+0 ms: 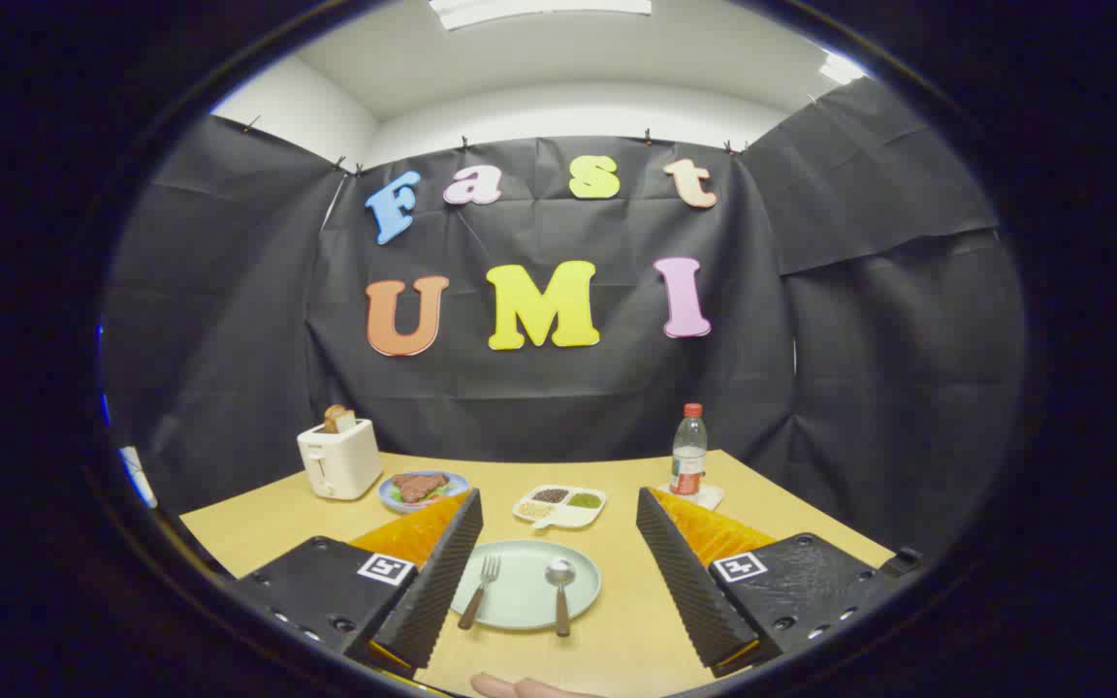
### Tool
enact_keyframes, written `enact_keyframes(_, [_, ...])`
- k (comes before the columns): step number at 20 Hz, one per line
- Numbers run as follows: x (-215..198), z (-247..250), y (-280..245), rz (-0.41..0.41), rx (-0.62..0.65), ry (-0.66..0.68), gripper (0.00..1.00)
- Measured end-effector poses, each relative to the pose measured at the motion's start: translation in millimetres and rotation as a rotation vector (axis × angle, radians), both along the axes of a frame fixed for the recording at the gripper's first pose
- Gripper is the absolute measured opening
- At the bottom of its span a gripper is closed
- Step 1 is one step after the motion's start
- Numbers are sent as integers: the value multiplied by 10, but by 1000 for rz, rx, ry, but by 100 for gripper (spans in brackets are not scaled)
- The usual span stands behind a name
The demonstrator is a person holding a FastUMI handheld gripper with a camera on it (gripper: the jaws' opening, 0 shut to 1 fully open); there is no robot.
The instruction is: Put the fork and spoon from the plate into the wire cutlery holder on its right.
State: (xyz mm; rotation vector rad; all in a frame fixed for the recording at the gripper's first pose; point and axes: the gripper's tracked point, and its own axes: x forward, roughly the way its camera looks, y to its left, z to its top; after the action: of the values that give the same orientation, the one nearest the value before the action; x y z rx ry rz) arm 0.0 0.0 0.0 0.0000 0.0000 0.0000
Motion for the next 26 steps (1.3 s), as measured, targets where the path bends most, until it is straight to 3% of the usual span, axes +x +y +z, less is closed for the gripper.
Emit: enact_keyframes(26, [11,-48,304,32,-62,-11,96])
